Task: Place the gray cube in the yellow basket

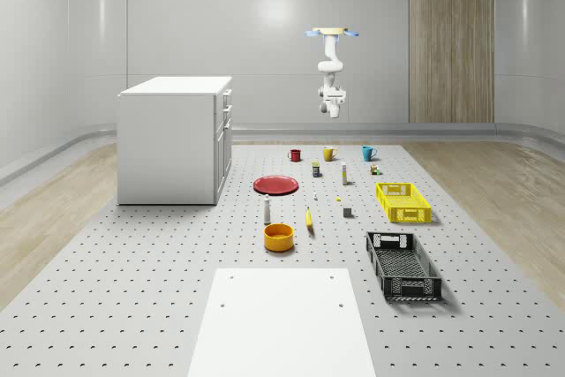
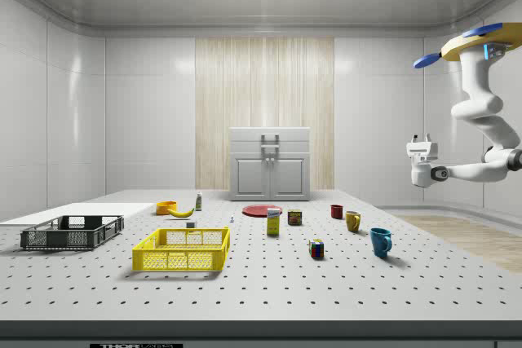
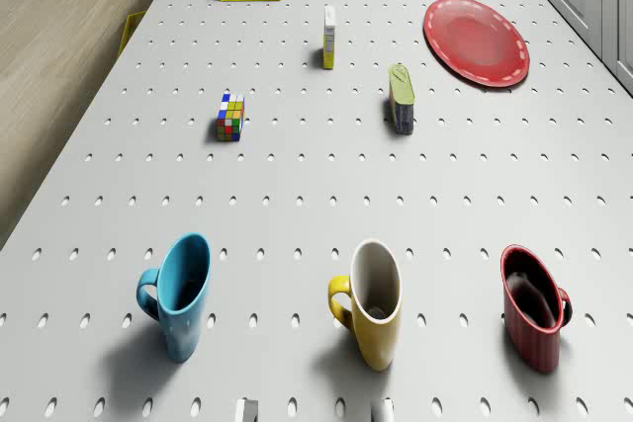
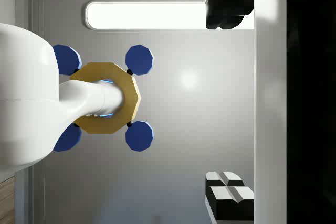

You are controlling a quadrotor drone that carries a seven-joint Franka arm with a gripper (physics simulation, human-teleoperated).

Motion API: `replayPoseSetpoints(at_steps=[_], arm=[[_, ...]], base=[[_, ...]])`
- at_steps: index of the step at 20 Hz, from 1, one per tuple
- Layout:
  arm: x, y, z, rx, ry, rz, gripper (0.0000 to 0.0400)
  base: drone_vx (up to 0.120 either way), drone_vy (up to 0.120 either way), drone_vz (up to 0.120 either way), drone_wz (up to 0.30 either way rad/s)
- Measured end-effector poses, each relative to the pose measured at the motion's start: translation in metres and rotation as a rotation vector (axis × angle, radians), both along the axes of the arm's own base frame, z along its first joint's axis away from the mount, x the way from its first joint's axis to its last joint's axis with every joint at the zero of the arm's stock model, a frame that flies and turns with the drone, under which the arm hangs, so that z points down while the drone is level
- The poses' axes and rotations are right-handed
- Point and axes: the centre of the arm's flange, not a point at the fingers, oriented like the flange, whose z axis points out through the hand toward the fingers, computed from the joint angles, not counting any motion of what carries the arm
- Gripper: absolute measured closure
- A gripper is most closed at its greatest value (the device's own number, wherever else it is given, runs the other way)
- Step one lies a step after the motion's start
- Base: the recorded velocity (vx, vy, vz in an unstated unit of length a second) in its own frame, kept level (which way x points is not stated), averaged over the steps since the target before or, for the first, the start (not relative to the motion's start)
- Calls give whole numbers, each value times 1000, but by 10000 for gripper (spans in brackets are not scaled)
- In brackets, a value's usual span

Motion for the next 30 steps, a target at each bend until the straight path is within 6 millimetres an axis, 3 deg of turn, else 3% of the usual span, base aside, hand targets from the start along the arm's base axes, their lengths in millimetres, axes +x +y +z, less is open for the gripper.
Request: replayPoseSetpoints(at_steps=[4,13,30], arm=[[-4,0,30,0,-3,0,0],[-1,0,78,0,-10,0,0],[-1,0,93,-1,-23,0,0]], base=[[0,0,0,0],[120,0,0,0],[120,0,0,0]])
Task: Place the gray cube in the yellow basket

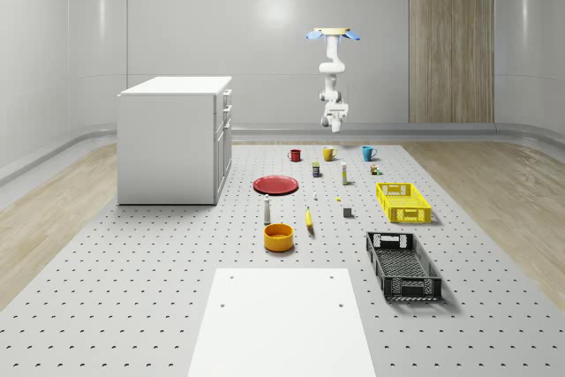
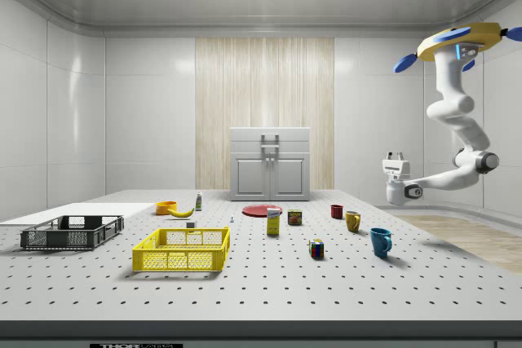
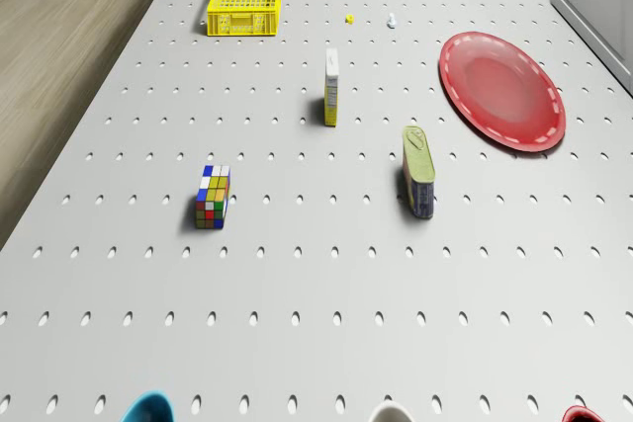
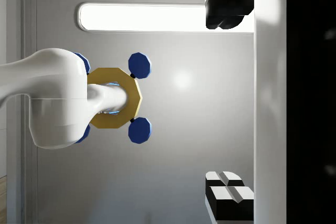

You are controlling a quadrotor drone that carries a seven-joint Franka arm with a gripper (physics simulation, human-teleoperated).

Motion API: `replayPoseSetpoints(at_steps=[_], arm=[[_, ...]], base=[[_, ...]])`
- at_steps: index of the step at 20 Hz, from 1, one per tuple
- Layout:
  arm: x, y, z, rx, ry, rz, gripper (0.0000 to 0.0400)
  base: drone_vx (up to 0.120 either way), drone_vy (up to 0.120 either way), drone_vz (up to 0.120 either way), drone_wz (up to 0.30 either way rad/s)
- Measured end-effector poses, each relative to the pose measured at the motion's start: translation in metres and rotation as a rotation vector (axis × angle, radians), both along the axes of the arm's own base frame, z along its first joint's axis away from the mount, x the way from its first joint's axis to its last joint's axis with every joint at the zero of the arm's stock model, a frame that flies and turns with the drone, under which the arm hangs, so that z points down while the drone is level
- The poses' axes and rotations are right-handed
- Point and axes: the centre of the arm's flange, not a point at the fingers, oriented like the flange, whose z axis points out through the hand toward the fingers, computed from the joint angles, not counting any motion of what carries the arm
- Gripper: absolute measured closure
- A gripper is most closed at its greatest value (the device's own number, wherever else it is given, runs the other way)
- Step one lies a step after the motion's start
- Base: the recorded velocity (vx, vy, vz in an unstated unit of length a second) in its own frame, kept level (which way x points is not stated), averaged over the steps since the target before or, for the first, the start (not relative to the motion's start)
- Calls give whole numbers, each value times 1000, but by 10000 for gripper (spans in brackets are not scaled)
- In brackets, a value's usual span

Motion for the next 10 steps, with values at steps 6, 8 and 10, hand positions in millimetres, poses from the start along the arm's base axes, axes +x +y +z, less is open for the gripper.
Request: replayPoseSetpoints(at_steps=[6,8,10], arm=[[0,0,0,-1,-5,0,0],[-1,0,0,-2,-6,0,0],[-1,0,0,-3,-8,0,0]], base=[[120,0,0,0],[120,0,0,0],[120,0,0,0]])
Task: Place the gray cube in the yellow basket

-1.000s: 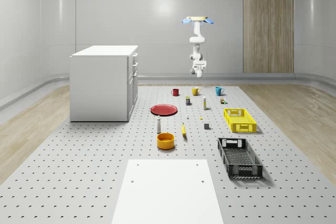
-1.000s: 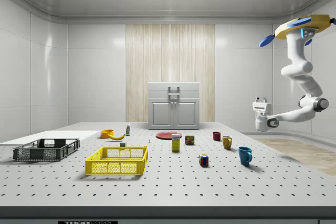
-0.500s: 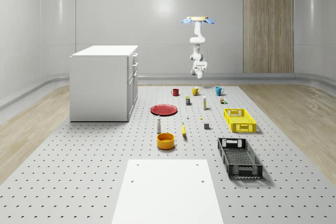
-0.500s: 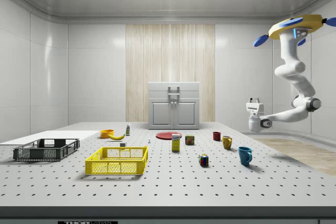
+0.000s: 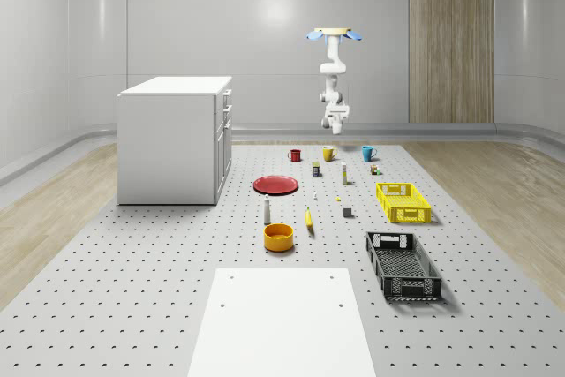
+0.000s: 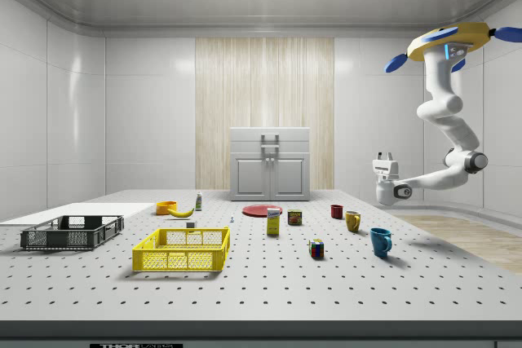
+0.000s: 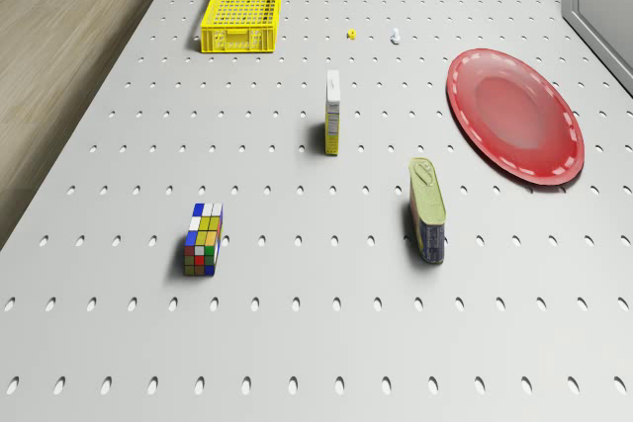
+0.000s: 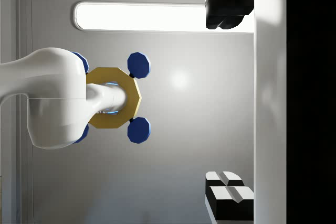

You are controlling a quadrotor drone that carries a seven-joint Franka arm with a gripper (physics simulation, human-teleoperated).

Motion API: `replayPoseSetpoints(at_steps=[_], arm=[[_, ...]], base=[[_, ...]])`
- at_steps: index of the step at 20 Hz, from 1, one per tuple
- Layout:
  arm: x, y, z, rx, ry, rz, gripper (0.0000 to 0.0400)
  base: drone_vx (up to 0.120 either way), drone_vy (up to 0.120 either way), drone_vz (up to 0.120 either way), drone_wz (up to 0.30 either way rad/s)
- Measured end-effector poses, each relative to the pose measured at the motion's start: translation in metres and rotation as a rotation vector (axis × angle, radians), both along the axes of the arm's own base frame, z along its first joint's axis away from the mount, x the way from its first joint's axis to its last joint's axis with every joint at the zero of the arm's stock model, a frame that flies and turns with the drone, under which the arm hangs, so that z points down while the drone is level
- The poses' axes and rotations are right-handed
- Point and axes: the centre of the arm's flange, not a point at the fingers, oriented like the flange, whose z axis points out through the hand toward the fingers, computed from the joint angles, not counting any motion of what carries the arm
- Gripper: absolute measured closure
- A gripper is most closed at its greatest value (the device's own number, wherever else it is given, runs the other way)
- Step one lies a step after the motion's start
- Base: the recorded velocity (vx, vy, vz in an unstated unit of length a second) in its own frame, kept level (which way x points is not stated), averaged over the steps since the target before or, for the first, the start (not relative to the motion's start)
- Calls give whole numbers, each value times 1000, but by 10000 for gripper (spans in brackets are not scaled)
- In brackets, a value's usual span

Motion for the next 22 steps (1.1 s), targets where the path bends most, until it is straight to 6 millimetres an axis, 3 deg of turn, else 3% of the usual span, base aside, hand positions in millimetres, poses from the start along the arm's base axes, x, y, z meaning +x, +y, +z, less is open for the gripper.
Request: replayPoseSetpoints(at_steps=[22], arm=[[-2,13,-1,-127,-17,-3,0]], base=[[120,0,0,0]])
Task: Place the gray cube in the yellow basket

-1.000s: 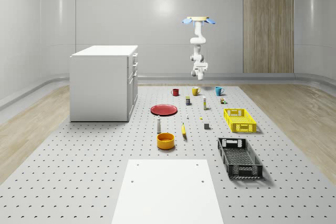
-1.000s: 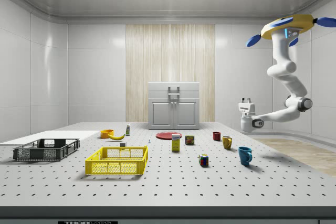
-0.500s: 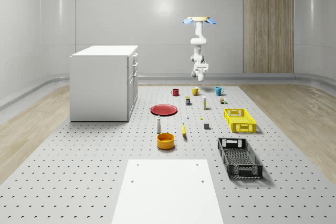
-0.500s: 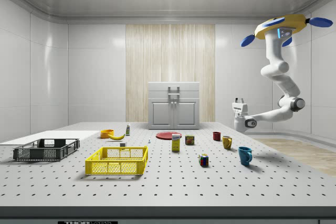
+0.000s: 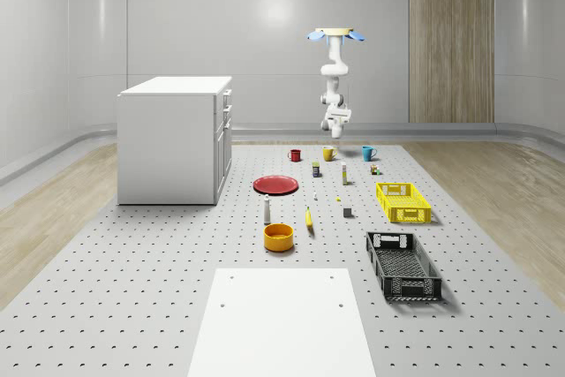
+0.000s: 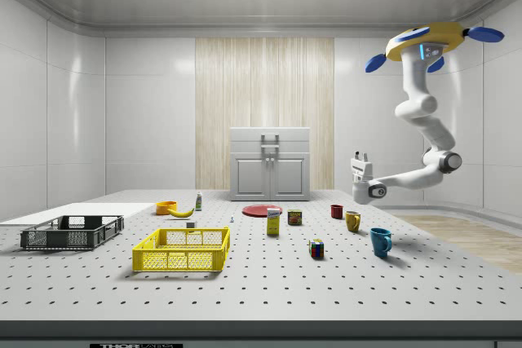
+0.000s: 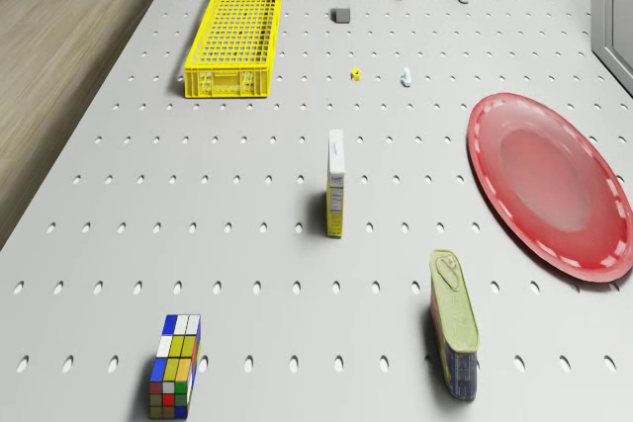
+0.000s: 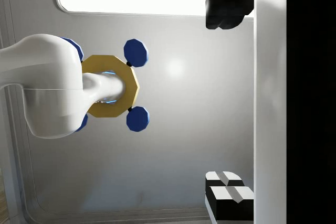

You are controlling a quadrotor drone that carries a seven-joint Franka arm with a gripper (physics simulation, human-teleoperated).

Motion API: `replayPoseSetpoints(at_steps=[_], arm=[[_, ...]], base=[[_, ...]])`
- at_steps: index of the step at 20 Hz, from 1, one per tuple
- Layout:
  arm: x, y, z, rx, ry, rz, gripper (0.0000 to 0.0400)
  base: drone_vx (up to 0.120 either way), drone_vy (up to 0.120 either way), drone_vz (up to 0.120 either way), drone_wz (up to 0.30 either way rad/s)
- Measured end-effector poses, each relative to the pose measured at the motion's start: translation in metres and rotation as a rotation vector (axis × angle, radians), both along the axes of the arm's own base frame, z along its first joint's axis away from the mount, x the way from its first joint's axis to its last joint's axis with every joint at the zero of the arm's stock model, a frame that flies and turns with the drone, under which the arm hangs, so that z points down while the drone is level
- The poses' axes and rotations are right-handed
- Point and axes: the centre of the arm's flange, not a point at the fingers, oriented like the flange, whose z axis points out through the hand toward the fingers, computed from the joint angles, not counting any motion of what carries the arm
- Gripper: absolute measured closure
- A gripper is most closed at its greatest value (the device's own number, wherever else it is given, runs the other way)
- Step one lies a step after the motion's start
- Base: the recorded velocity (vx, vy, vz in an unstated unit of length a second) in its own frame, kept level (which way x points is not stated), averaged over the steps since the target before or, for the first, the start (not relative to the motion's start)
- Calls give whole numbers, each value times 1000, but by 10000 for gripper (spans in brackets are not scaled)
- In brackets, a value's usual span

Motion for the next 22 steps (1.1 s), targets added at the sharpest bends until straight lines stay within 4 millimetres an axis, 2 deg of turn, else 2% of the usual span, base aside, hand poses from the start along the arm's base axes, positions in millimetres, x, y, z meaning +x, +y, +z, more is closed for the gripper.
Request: replayPoseSetpoints(at_steps=[6,9,11,13,16,19,22], arm=[[0,22,-6,-226,-4,-7,0],[0,42,-16,-451,-6,-13,0],[0,58,-30,-666,-6,-20,0],[1,74,-52,-939,-6,-28,0],[2,86,-99,-1435,-5,-44,0],[4,73,-147,-1940,-3,-61,0],[5,48,-177,-2342,0,-74,0]], base=[[120,0,0,0],[120,0,0,0],[120,0,0,0],[120,0,0,0],[120,0,0,0],[120,0,0,0],[120,0,0,0]])
